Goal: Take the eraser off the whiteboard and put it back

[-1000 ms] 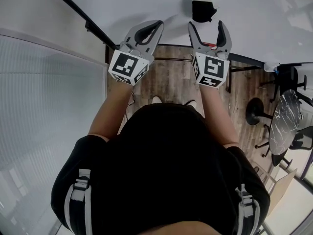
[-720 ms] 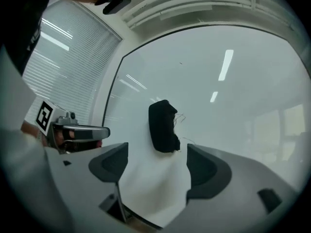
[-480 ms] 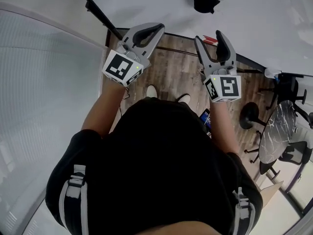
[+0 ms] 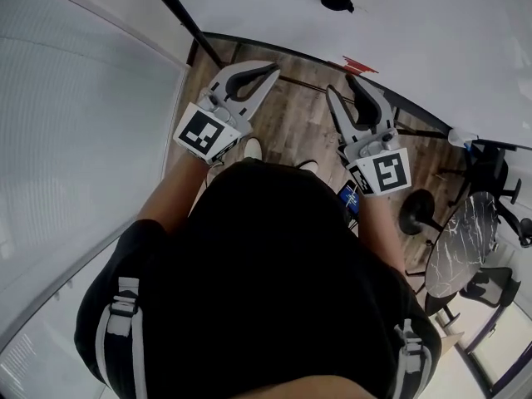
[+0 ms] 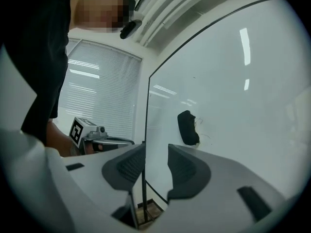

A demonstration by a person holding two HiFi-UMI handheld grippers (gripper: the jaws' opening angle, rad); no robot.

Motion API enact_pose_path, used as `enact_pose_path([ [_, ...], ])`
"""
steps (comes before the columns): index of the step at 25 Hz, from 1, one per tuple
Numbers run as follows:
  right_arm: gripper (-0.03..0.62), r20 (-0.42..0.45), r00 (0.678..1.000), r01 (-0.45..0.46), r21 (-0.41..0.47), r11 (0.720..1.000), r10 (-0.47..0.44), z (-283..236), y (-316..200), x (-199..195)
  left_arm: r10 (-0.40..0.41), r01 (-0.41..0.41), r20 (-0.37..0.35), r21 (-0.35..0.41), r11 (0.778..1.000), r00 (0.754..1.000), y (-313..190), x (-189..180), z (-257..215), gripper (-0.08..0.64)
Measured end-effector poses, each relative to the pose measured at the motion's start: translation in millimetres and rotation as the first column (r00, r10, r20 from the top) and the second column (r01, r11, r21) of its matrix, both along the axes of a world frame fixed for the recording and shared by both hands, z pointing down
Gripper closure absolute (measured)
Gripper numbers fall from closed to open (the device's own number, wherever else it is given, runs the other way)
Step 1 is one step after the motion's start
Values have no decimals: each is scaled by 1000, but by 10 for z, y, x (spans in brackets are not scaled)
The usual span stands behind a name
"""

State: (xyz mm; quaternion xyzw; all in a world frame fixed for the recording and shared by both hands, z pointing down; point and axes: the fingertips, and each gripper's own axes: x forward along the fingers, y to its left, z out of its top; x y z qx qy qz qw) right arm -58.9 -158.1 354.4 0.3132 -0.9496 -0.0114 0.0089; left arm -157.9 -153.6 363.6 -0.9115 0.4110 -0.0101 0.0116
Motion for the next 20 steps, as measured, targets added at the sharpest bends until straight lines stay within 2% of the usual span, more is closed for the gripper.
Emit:
enact_pose_path([
  [3,489,16,1000,21,-6,1000,-21,-2,107,96,5,-6,12,38,999,1000,134,154,-28,554],
  [5,548,28,999,29,5,1000,-29,-14,149,139,20,-20,15,47,999,1000,199,262,-36,554],
  [8,577,22,999,47,21,999,-47,-17,213,198,28,-29,13,55,998,1000,248,400,-66,554],
  [20,589,28,996,86,31,996,-87,-96,202,327,7,-5,-31,36,999,999,183,549,-230,554],
])
